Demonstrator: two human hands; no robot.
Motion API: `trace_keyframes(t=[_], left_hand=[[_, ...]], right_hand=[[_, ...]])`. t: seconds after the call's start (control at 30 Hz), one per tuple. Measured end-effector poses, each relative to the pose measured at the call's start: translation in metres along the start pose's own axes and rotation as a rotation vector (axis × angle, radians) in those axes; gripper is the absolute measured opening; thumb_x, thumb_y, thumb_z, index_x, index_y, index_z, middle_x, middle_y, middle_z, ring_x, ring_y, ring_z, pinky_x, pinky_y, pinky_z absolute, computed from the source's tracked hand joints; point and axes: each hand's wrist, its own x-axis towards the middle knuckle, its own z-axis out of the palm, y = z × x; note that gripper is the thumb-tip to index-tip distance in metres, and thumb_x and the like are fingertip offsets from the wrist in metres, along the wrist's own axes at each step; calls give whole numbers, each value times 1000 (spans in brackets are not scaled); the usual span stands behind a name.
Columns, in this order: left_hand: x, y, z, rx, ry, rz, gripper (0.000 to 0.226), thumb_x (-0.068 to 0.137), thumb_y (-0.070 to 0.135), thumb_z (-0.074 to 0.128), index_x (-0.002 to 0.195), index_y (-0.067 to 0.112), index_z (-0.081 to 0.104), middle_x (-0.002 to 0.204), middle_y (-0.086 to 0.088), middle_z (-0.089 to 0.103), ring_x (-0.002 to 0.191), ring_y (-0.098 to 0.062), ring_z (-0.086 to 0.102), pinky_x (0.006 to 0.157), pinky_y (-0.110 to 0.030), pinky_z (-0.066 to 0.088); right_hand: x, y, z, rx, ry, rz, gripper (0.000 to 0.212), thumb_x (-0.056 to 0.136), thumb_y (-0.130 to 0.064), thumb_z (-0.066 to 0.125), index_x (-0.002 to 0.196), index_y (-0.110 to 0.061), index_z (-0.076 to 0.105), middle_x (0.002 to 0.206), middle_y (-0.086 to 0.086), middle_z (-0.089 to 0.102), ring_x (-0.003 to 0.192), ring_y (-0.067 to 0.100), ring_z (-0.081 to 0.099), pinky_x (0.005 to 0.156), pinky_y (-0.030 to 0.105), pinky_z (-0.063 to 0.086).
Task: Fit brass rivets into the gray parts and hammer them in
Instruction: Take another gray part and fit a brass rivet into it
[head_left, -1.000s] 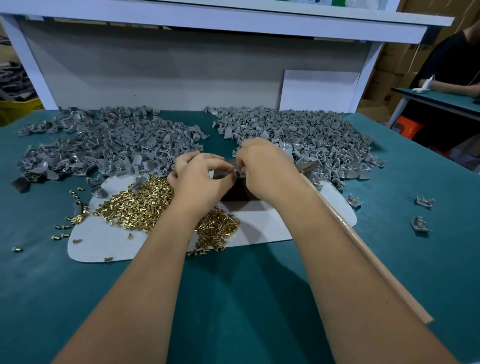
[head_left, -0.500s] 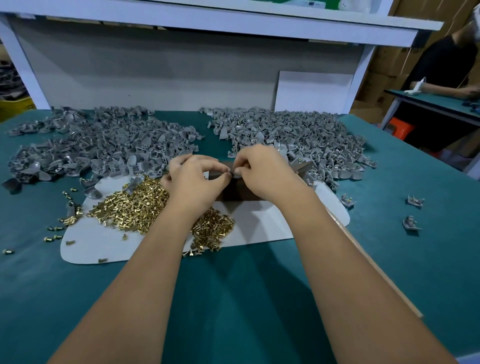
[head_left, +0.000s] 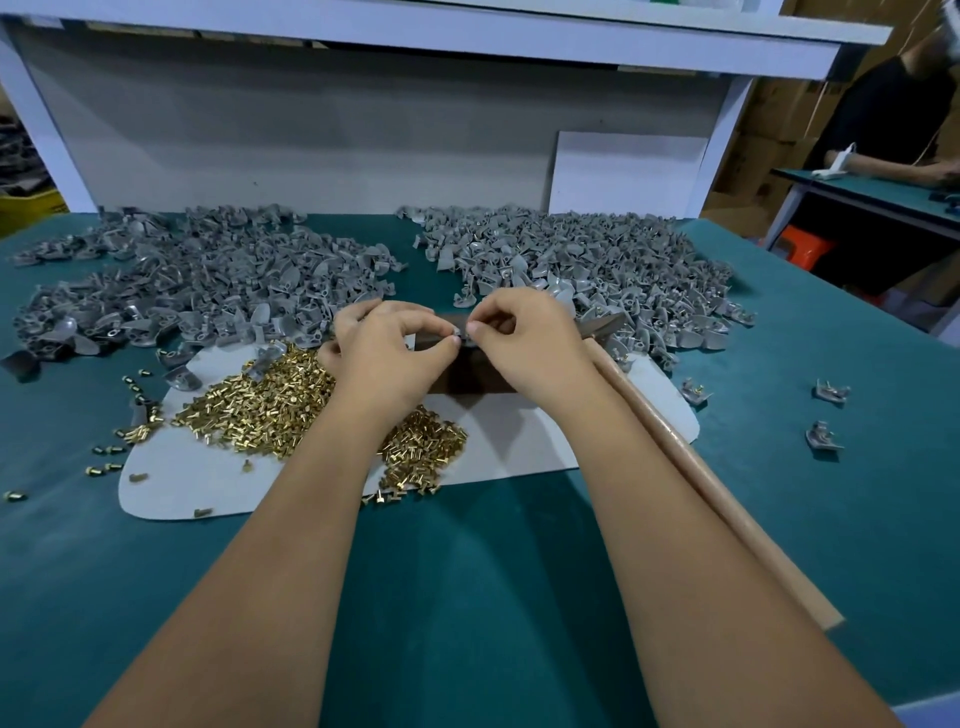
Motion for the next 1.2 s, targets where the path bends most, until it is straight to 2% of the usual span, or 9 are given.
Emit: trace_keyframes(t=[0.1,0.27,0.5,0.77,0.97,1.07,1.13,1.2], left_hand=[[0,0,0,-10,-1,4,10,85,47,71,76,44,66,110,26,56,135,-12,22,101,-40,14],[-1,0,0,7,8,0,10,84,49,71,77,44,67,118,25,61,135,-12,22,104,-44,13],[-3,0,1,33,29,-10,8,85,49,70,80,43,68,120,25,62,139,-11,21,108,-48,12],[-3,-1,1,29,22,-21,9,84,50,70,77,45,66,121,25,62,140,-11,20,108,-50,9],[-3,-1,1,23,22,-16,12,84,50,70,74,46,64,120,27,62,140,-11,20,110,-52,10],[-3,-3,3,23,30,-14,11,86,49,68,75,46,66,118,29,60,139,-9,20,110,-50,10],[-2,-3,3,19,38,-20,11,87,47,68,76,45,67,116,30,59,139,-8,21,109,-48,9],[-1,-2,4,15,36,-23,13,87,46,68,74,45,67,113,31,59,138,-8,21,108,-47,9]], right_hand=[[1,0,3,-39,17,-11,14,85,-14,67,75,-24,65,68,-16,51,64,-1,46,58,14,31],[0,0,6,-61,66,3,13,84,-14,68,74,-22,68,69,-17,51,67,3,47,66,22,35],[-2,1,8,-59,103,16,13,83,-15,69,74,-24,69,72,-16,54,74,8,51,68,23,38],[0,2,6,-66,86,40,20,83,-17,69,68,-29,62,65,-16,54,66,4,49,62,24,36],[-2,4,8,-81,77,23,14,85,-19,68,74,-28,68,75,-14,60,75,8,53,67,23,39],[-4,9,2,35,89,15,13,88,-17,63,86,-24,74,84,-14,64,82,4,57,75,19,42],[-4,10,-3,166,121,68,18,91,-17,58,91,-23,74,85,-17,66,85,0,58,74,14,41],[-4,9,-4,223,136,108,20,93,-18,55,92,-23,74,84,-17,67,85,-1,59,72,15,42]])
